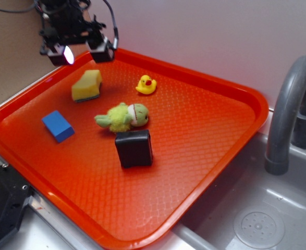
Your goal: Grab the green sponge.
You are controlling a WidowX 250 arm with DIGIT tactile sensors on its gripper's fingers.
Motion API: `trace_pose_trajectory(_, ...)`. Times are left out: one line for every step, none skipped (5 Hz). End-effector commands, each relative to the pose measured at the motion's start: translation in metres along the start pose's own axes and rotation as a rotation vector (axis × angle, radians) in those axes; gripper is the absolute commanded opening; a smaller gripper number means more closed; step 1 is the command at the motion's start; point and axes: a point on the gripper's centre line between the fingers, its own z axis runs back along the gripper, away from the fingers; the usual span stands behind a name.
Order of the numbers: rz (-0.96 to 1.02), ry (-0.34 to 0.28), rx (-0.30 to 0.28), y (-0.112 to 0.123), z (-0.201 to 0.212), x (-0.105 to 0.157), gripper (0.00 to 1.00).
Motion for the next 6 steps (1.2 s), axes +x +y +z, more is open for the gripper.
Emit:
trace_pose_trajectory(-0.004, 0.009, -0.035, -0.005, -0.020, 0.024, 1.00)
trace_pose_trajectory(-0.021, 0.055, -0.010, 0.002, -0.019, 0.017, 1.00)
trace_pose_trajectory(-0.062, 0.085, 0.007, 0.008, -0.014, 0.014, 0.00)
trace_pose_trajectory(-0.093, 0.078, 0.008, 0.006, -0.007, 0.015, 0.00)
trace_pose_trajectory(-0.159, 0.027, 0.023, -0.004, 0.005, 0.014, 0.00)
trace_pose_trajectory(-0.239, -0.010, -0.007, -0.021, 0.027, 0.010, 0.00)
